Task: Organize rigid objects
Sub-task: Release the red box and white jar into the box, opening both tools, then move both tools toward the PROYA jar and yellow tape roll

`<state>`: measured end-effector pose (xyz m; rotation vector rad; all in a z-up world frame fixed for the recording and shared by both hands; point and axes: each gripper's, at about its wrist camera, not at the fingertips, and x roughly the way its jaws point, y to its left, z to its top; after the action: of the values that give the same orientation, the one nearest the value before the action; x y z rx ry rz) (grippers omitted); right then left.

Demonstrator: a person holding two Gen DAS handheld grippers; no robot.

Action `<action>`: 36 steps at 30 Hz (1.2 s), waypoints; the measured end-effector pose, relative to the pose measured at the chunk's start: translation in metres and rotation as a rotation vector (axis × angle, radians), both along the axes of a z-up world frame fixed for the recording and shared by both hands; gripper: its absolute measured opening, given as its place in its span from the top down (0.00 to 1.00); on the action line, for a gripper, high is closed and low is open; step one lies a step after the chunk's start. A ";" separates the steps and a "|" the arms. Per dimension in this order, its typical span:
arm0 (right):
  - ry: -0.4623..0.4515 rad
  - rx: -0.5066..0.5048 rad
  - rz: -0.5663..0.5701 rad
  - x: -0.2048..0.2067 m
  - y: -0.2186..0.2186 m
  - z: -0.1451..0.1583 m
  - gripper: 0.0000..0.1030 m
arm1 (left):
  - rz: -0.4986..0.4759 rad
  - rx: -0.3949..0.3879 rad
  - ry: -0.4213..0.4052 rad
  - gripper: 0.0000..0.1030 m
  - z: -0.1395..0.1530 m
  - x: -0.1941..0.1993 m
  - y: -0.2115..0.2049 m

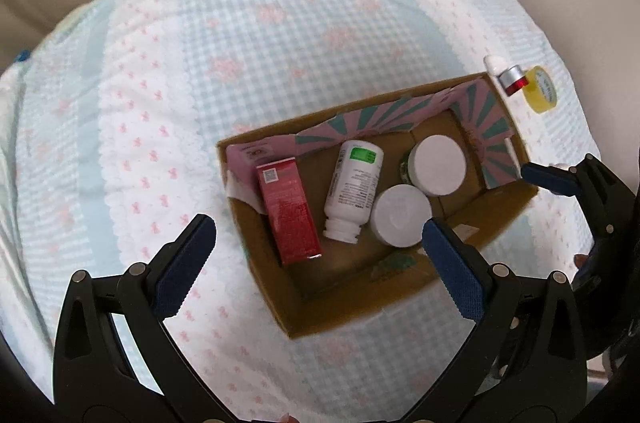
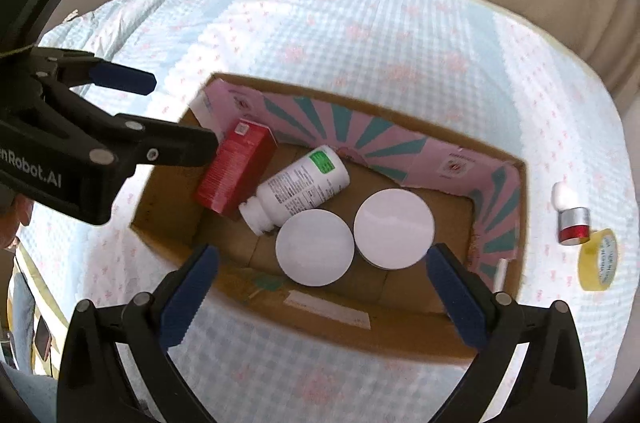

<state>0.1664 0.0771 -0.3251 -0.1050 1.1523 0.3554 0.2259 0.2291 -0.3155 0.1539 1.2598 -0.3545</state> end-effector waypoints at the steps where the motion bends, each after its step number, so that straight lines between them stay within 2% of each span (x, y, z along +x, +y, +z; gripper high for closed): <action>1: -0.002 0.004 -0.004 -0.004 -0.002 0.007 0.00 | 0.004 -0.001 -0.017 0.00 0.009 -0.004 0.001; 11: -0.082 0.012 -0.103 -0.054 -0.032 0.086 0.00 | 0.063 -0.054 -0.150 0.00 0.093 -0.056 0.009; 19: -0.125 0.003 -0.260 -0.099 -0.091 0.139 0.00 | 0.114 -0.060 -0.242 0.00 0.141 -0.099 -0.020; 24: -0.186 0.011 -0.342 -0.118 -0.148 0.163 0.00 | 0.134 -0.077 -0.275 0.00 0.159 -0.114 -0.060; 28: -0.215 0.058 -0.422 -0.122 -0.209 0.166 0.00 | 0.182 -0.078 -0.287 0.00 0.162 -0.120 -0.103; 32: -0.265 0.082 -0.378 -0.118 -0.265 0.163 0.00 | 0.253 -0.080 -0.289 0.00 0.160 -0.123 -0.156; 36: -0.265 0.044 -0.308 -0.106 -0.310 0.153 0.00 | 0.310 -0.099 -0.296 0.00 0.154 -0.122 -0.211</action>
<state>0.0603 -0.2332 -0.1722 0.0631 0.8806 0.0892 0.1040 0.0177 -0.1615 -0.0724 0.9524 -0.1198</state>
